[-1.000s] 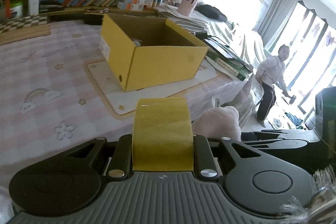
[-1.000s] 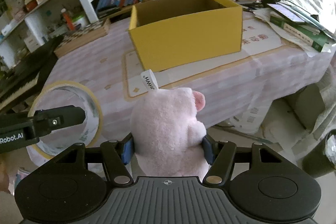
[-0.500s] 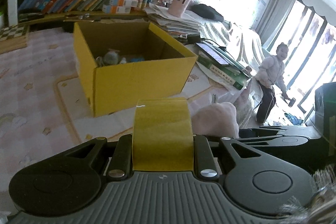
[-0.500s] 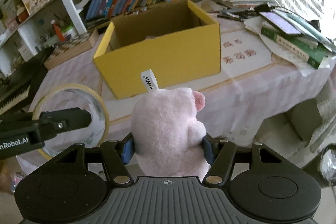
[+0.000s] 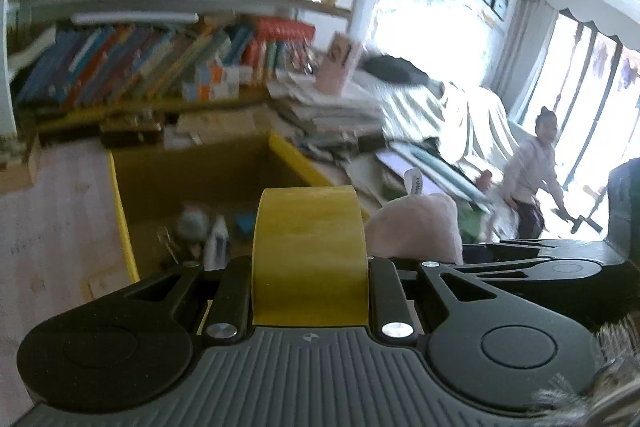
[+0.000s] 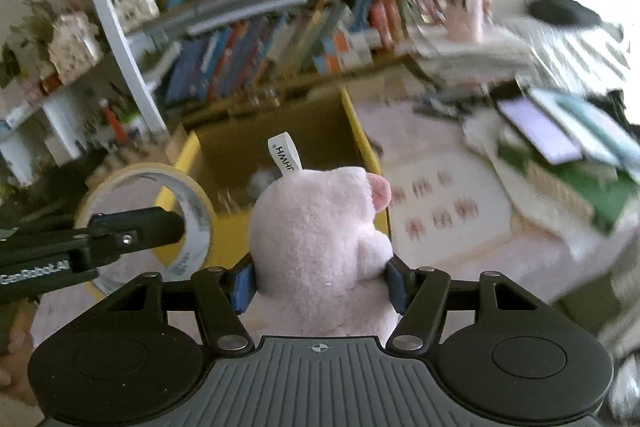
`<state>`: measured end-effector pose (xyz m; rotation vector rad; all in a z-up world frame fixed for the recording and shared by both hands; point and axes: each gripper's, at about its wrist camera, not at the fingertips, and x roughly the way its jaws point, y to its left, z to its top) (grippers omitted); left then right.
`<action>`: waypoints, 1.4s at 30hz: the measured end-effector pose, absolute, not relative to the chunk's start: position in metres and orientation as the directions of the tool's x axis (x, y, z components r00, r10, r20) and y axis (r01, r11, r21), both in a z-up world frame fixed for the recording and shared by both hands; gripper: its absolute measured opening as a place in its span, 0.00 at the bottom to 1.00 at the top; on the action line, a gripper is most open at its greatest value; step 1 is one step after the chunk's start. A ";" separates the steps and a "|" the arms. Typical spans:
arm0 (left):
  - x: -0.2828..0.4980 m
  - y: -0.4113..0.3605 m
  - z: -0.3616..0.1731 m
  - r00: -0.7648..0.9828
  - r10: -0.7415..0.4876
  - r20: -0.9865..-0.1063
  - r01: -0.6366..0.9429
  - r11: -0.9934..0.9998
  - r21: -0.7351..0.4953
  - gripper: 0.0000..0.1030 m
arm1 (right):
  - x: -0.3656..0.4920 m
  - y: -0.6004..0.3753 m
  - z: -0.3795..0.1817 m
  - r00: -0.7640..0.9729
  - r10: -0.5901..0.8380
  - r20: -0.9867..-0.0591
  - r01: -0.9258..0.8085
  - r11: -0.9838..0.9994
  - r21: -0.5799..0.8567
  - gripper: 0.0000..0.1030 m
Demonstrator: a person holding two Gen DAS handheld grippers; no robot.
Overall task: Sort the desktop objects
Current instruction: 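Carry the tape roll and pink pig toward the yellow box with both tools, then lower the tape roll and pig into the yellow box and open both tools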
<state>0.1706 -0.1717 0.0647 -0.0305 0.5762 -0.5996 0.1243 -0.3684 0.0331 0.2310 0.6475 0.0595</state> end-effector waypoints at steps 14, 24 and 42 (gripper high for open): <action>0.260 -0.184 0.063 0.804 -0.316 -0.503 0.362 0.932 -0.008 0.17 | 0.231 -0.355 0.041 0.811 0.239 -0.535 -0.205 0.971 0.123 0.62; 0.294 -0.186 0.031 0.769 -0.220 -0.600 0.321 0.945 0.065 0.17 | 0.286 -0.333 0.011 0.726 0.274 -0.630 -0.326 0.945 0.035 0.62; 0.301 -0.180 -0.002 0.726 -0.170 -0.667 0.285 0.956 0.067 0.19 | 0.315 -0.318 -0.026 0.597 0.278 -0.752 -0.417 0.909 0.004 0.65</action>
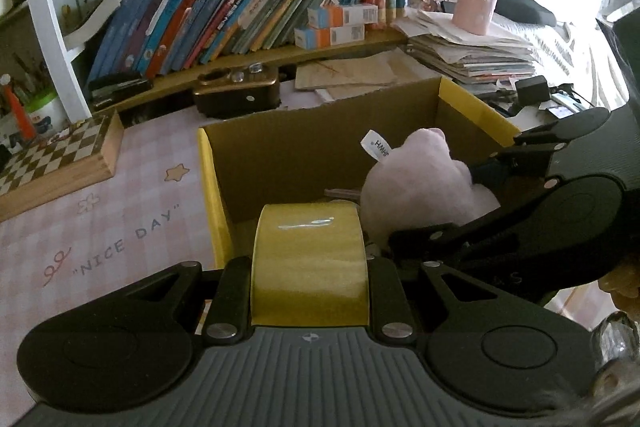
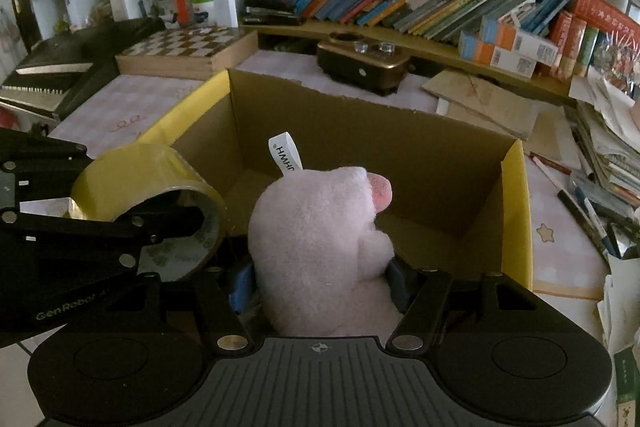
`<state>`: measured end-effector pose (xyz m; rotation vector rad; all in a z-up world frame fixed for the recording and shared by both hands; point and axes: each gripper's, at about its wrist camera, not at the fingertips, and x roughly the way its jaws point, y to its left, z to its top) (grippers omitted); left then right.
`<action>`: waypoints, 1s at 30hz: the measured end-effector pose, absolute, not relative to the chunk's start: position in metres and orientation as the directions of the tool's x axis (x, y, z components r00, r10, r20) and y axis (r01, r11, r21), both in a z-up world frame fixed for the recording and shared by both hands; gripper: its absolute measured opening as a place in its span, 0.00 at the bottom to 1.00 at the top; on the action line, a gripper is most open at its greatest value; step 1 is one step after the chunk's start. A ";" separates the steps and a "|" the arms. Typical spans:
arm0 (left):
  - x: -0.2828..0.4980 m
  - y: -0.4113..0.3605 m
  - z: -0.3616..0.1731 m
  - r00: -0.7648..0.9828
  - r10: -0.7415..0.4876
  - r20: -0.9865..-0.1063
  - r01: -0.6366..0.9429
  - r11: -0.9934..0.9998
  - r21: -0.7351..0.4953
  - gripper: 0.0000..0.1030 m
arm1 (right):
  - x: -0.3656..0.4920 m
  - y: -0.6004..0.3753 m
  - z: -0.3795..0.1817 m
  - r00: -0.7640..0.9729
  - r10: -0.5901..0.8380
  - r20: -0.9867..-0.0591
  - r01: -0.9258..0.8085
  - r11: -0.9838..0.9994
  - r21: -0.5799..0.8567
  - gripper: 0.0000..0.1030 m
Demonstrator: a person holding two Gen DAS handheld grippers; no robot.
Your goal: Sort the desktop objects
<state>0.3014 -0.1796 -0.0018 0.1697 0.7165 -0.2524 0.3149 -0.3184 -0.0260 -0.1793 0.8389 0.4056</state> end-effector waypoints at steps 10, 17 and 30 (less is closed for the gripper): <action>0.281 -0.169 0.019 0.815 -0.191 -0.547 0.239 0.971 0.016 0.74 | 0.311 -0.324 -0.019 0.661 0.240 -0.711 -0.362 0.932 -0.022 0.86; 0.248 -0.166 0.063 0.909 -0.193 -0.368 0.211 0.977 0.009 0.95 | 0.295 -0.328 0.006 0.712 0.287 -0.640 -0.356 0.934 0.023 0.88; 0.180 -0.108 0.090 0.950 -0.047 -0.309 0.034 0.998 -0.046 1.00 | 0.224 -0.329 0.051 0.849 0.252 -0.464 -0.256 0.965 0.056 0.93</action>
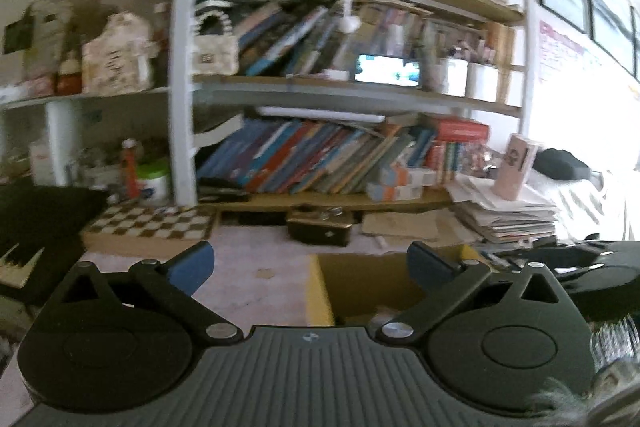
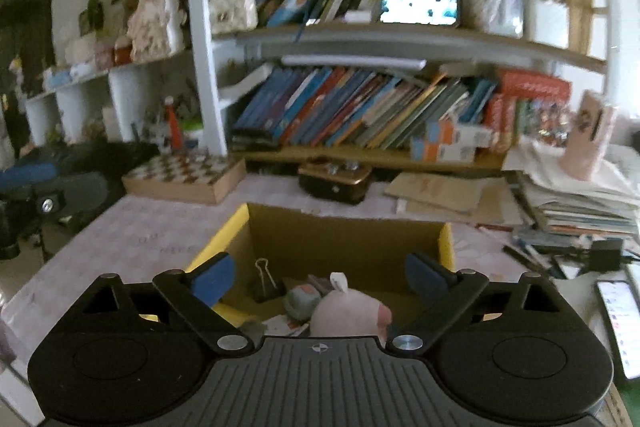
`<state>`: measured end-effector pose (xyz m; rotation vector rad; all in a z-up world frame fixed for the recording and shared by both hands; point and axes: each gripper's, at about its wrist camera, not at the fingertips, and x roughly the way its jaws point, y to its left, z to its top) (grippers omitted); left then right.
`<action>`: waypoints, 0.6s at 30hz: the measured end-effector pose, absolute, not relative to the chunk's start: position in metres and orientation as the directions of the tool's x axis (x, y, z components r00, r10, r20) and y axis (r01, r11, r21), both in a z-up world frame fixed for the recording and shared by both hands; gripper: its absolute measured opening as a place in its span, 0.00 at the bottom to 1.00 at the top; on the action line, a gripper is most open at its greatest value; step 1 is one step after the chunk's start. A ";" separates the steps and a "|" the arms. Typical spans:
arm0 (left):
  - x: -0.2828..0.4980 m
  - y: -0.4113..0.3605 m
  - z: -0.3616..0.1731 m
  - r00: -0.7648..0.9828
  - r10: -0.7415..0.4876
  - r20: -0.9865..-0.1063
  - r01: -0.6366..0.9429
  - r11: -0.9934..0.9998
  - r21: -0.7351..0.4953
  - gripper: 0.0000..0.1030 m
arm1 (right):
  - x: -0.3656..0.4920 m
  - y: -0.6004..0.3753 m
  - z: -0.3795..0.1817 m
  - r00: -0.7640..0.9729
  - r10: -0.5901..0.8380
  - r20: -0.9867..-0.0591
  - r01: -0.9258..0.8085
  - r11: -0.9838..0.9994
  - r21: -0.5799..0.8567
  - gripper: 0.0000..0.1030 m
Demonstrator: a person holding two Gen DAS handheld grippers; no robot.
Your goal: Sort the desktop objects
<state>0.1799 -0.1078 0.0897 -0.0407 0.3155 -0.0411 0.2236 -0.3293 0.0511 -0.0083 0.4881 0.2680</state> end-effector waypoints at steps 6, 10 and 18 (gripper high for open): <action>0.144 -0.075 0.078 0.928 0.064 -0.368 -0.082 0.996 -0.036 1.00 | 0.184 -0.318 0.043 0.868 0.183 -0.462 -0.150 0.983 0.107 0.94; 0.115 -0.066 0.064 0.909 0.097 -0.405 -0.098 0.995 0.017 1.00 | 0.151 -0.296 0.024 0.849 0.183 -0.496 -0.149 0.983 0.108 0.94; 0.053 -0.042 0.043 0.892 0.108 -0.439 -0.112 0.994 0.018 1.00 | 0.086 -0.256 0.002 0.824 0.161 -0.543 -0.135 0.987 0.088 0.94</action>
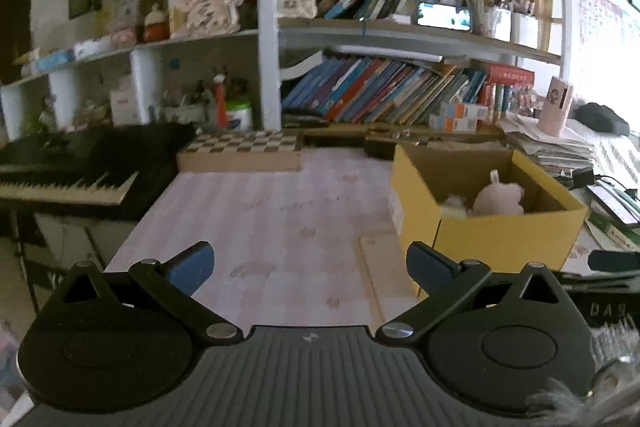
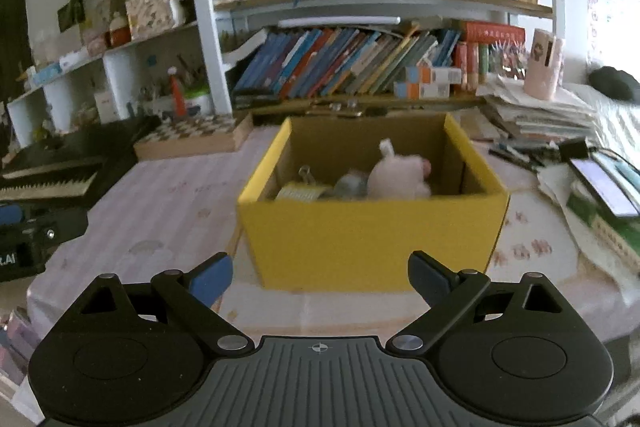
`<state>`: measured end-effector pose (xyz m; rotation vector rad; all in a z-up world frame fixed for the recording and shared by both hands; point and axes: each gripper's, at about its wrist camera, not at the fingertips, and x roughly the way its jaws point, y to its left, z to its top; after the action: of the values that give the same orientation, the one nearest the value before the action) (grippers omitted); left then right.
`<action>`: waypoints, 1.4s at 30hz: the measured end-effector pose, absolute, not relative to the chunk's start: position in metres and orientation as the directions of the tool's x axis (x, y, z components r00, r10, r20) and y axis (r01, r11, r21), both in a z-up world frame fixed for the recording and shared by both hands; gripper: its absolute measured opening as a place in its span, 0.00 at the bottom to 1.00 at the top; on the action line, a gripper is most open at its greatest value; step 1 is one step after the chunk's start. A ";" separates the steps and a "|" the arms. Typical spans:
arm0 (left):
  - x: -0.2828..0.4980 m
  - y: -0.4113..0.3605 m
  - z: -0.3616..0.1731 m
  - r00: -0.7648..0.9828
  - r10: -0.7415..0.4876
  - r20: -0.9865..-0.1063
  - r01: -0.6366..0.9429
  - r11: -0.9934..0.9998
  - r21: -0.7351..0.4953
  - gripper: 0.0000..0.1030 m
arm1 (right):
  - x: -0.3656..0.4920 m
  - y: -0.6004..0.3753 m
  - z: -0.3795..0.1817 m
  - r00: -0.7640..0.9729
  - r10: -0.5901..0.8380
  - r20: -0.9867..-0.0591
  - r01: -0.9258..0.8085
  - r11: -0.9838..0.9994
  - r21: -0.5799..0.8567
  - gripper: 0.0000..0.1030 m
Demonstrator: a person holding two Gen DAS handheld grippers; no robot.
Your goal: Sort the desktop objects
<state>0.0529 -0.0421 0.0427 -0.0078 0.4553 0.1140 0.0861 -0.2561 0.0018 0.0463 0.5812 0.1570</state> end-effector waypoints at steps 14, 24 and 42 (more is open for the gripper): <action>-0.013 -0.019 0.016 0.849 0.106 -0.517 -0.107 0.994 0.028 1.00 | 0.018 -0.220 -0.010 0.793 0.143 -0.592 -0.125 0.990 0.073 0.94; -0.033 -0.012 0.010 0.836 0.108 -0.537 -0.094 0.994 0.054 1.00 | -0.004 -0.208 -0.013 0.792 0.131 -0.596 -0.109 0.991 0.073 0.94; -0.048 -0.001 0.009 0.832 0.092 -0.547 -0.092 0.995 0.028 1.00 | -0.016 -0.196 -0.019 0.771 0.125 -0.624 -0.104 0.992 0.071 0.95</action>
<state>-0.0475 -0.0011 0.0089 0.0007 0.5803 0.0976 -0.0162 -0.1958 -0.0187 0.0327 0.6786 0.1239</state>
